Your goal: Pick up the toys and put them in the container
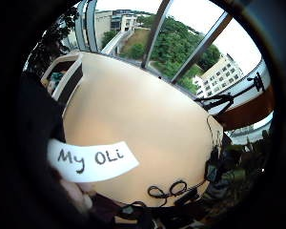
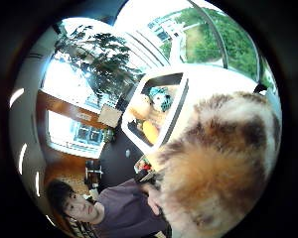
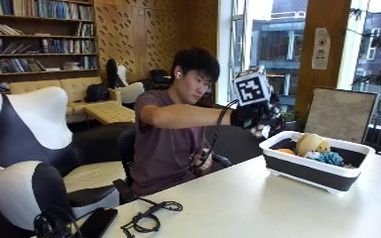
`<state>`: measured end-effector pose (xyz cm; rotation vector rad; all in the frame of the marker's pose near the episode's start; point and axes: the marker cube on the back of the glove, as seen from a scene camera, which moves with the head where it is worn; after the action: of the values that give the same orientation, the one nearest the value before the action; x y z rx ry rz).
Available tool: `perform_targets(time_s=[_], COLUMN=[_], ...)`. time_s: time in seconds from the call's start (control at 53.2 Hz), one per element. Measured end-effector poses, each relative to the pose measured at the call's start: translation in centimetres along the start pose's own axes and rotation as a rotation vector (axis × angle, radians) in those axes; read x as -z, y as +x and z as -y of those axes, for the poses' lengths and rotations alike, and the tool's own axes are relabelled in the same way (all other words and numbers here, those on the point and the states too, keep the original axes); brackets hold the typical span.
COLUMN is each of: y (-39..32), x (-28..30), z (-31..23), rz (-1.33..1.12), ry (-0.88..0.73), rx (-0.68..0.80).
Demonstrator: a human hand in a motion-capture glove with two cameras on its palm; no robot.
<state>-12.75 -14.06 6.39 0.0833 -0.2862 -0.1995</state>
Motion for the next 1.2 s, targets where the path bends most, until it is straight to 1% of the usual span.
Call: perform_targets(time_s=[0.056, 0.094, 0.169, 0.263, 0.338, 0.357, 0.507, 0.639, 0.676, 0.733, 0.752, 0.808, 0.827, 0.921, 0.958, 0.996, 1.033, 1.071, 1.127, 1.202], y=[-1.2, -1.9, -2.6, -5.3, -9.3, -10.3, -16.6, -20.5, -20.9, -19.4, -19.3, -21.2, -21.5, -19.8, -19.3, -19.0, -19.1, -19.1, -18.8, -18.6], x=[2.4, 3.7, 4.8, 4.9, 4.1, 3.8, -0.5, -3.6, -4.6, -6.0, -6.4, -7.4, -7.7, -9.0, -9.3, -9.8, -10.2, -10.5, -10.8, -10.8], z=[2.0, 3.3, 5.1, 7.7, 10.8, 11.5, 15.4, 17.6, 18.3, 19.7, 20.0, 20.3, 20.4, 20.0, 19.6, 19.2, 19.0, 18.8, 18.6, 18.2], rz=[-0.053, -0.105, -0.262, -0.26, -0.094, -0.063, -0.008, 0.008, -0.071, -0.342, -0.379, -0.244, -0.235, -0.409, -0.442, -0.46, -0.45, -0.437, -0.446, -0.422], ry=[0.032, 0.051, 0.078, 0.117, 0.135, 0.134, 0.092, 0.058, 0.052, 0.05, 0.045, 0.004, -0.017, -0.184, -0.286, -0.388, -0.457, -0.468, -0.421, -0.417], rx=[0.007, 0.037, 0.194, 0.136, 0.011, -0.001, 0.063, 0.079, 0.066, -0.007, -0.022, -0.006, -0.008, -0.07, -0.09, -0.15, -0.208, -0.215, -0.221, -0.177])
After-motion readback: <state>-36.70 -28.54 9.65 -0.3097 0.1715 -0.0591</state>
